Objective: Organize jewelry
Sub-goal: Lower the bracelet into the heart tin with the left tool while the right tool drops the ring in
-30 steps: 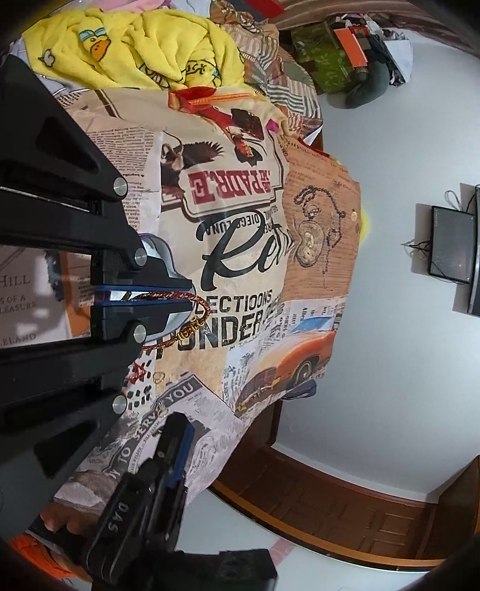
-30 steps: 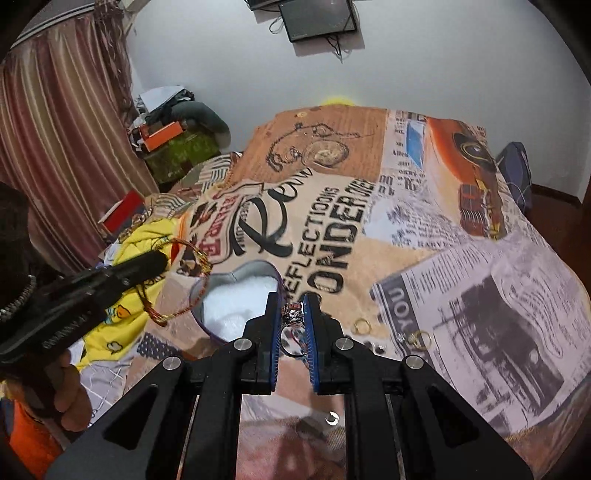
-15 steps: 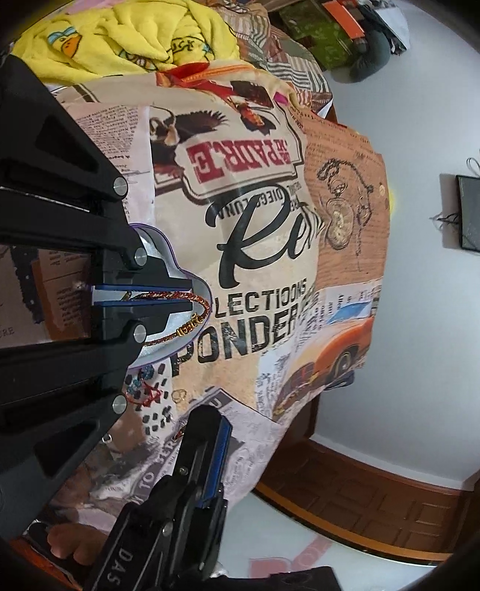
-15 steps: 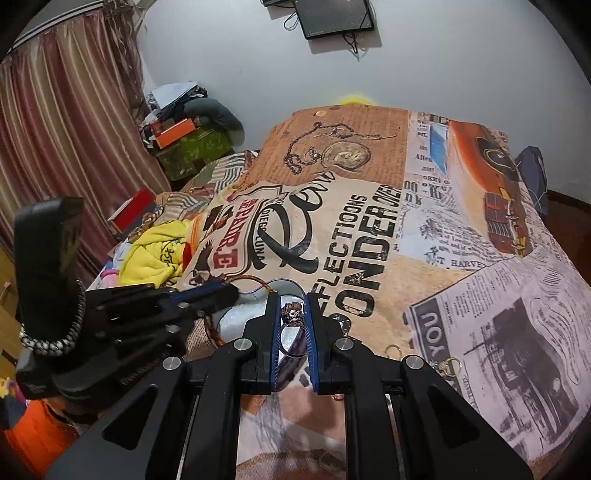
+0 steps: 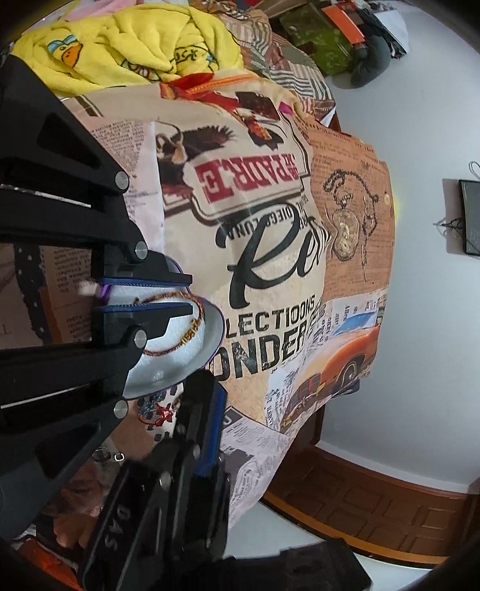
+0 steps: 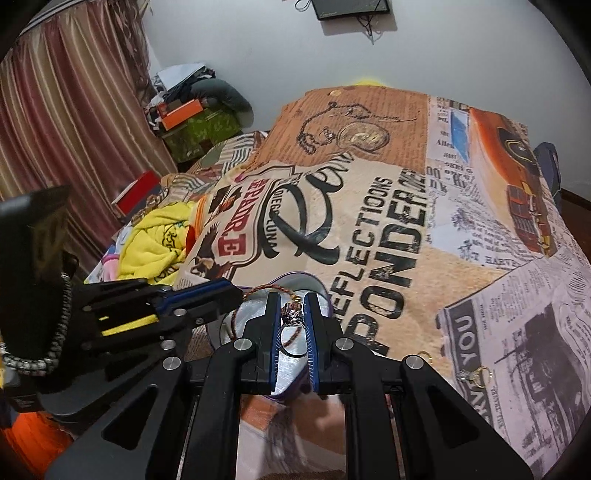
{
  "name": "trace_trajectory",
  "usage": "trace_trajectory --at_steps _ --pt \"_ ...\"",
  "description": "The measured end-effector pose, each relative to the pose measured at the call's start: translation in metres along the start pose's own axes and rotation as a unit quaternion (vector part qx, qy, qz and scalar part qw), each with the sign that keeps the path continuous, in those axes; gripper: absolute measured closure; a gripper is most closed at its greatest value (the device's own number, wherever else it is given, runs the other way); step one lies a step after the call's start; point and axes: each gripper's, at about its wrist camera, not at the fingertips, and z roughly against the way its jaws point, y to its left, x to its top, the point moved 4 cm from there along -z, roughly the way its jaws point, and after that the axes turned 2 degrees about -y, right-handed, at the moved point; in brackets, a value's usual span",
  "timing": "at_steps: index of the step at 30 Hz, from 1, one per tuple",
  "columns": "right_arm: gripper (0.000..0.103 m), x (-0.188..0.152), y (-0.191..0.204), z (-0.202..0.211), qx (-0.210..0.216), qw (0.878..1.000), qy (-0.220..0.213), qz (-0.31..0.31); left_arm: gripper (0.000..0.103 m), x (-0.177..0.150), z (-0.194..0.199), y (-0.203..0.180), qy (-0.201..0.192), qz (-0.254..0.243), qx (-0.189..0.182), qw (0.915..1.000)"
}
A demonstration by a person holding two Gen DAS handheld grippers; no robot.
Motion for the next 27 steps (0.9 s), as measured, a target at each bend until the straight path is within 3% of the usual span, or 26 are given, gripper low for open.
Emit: trace_trajectory --at_steps 8,15,17,23,27 --pt "0.092 -0.002 0.012 -0.018 0.007 1.000 0.022 0.016 0.095 -0.005 0.013 0.013 -0.009 0.003 0.032 0.9994" --pt "0.091 -0.005 0.018 -0.023 -0.005 0.999 0.032 0.036 0.077 -0.011 0.022 0.023 -0.014 0.013 0.052 0.9984" --pt "0.091 -0.007 0.019 -0.023 -0.008 0.999 0.035 0.038 0.077 -0.013 0.025 0.026 -0.013 0.019 0.054 0.9983" --pt "0.068 -0.005 0.020 -0.013 -0.022 0.998 0.027 0.043 0.074 -0.016 0.033 0.026 -0.012 0.023 0.064 0.9976" --pt "0.065 -0.005 0.020 0.001 -0.036 0.998 0.014 0.051 0.068 -0.016 0.042 0.022 -0.016 0.026 0.066 0.9973"
